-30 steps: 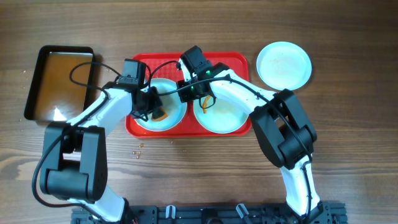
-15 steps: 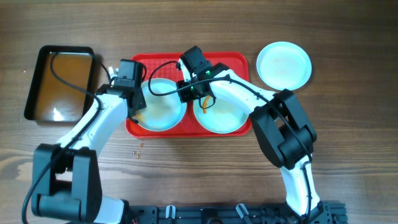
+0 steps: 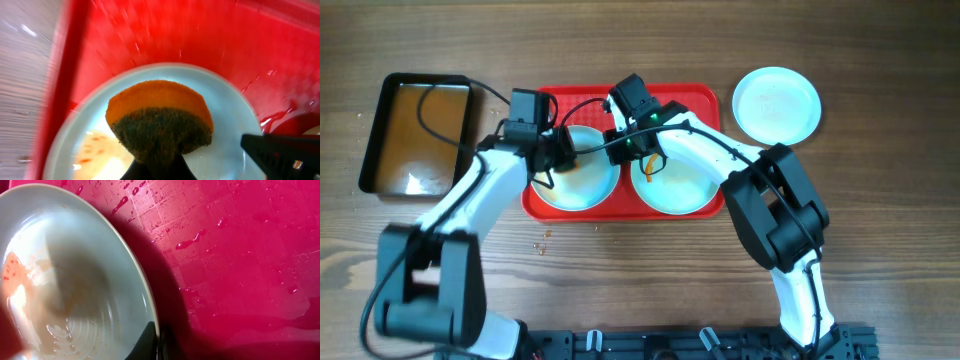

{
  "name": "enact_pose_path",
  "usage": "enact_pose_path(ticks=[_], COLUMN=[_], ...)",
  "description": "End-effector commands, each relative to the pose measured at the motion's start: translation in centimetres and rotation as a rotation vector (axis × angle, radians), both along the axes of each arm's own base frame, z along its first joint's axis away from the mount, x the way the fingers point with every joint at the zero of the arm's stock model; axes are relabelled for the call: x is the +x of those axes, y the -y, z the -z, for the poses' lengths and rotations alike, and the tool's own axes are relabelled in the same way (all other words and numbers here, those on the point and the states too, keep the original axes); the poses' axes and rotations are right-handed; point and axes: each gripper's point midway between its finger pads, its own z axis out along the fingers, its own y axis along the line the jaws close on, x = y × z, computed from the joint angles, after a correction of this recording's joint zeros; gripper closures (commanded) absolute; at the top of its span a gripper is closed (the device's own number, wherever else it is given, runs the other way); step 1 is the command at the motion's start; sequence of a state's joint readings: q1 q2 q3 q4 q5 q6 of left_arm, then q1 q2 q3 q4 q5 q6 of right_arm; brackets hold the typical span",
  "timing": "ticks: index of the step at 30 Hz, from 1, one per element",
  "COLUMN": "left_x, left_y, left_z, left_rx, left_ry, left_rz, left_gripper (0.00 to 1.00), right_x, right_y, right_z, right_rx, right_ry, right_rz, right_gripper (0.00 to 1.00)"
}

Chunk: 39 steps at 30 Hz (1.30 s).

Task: Clean dirty plates on tray and stack at the side

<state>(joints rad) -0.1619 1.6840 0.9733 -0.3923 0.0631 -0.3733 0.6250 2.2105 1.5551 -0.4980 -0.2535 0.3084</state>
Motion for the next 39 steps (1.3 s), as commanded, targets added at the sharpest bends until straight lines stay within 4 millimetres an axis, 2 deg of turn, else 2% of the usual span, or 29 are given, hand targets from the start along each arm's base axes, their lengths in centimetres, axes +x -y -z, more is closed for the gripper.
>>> enact_pose_path(ticks=[1,4,7,10,12,13,16,20,23,26,30,32,35,39], left_x=[-1.4,-1.6,-1.7,-1.6,-2.1,-2.1,-2.2,-2.1,-2.0,-1.6,-1.2,-1.2,-1.6,-2.1], left_y=[1.8,1.5,0.2,-3.5,-6.1,-6.6,-7.4,-8.4,-9.9,-8.9,-8.0,-7.2,-6.4,-4.9], left_z=[3.2,4.3,4.9,5.0,4.8,4.8,4.6,3.9,2.5,1.1,-1.6,-2.2,-3.3,-4.8], left_rx=[-0.117,-0.097,-0.029,0.164,0.307,0.345,0.423,0.485,0.579,0.635,0.762,0.778,0.706,0.368], left_ry=[-0.122,-0.149,-0.152,-0.139,-0.148,-0.150,-0.155,-0.140,-0.115,-0.078,0.003,0.027,0.063,0.069], left_rz=[-0.001,0.000,-0.009,-0.091,-0.140,-0.126,-0.048,-0.072,-0.109,-0.022,-0.016,-0.004,-0.078,-0.080], left_gripper=[0.96,0.96,0.96,0.96,0.96,0.96,0.96,0.96,0.96,0.96,0.96,0.96,0.96,0.96], right_x=[0.2,0.2,0.1,0.1,0.1,0.1,0.1,0.2,0.2,0.4,0.5,0.6,1.0,3.0], right_y=[0.8,0.8,0.9,0.9,0.9,0.9,0.9,0.8,0.8,0.7,0.6,0.6,0.3,0.2], right_z=[1.0,1.0,1.0,1.1,1.1,1.1,1.0,1.0,1.0,0.9,0.9,0.8,0.5,-3.4], right_rx=[-0.058,-0.058,-0.061,-0.063,-0.062,-0.062,-0.061,-0.060,-0.058,-0.052,-0.049,-0.048,-0.034,0.004], right_ry=[0.015,0.015,0.012,0.010,0.010,0.010,0.012,0.013,0.016,0.024,0.029,0.031,0.051,0.133], right_rz=[0.003,0.003,0.003,0.003,0.003,0.003,0.003,0.004,0.003,0.004,0.003,0.002,0.003,0.028], right_gripper=[0.96,0.96,0.96,0.96,0.96,0.96,0.96,0.96,0.96,0.96,0.96,0.96,0.96,0.96])
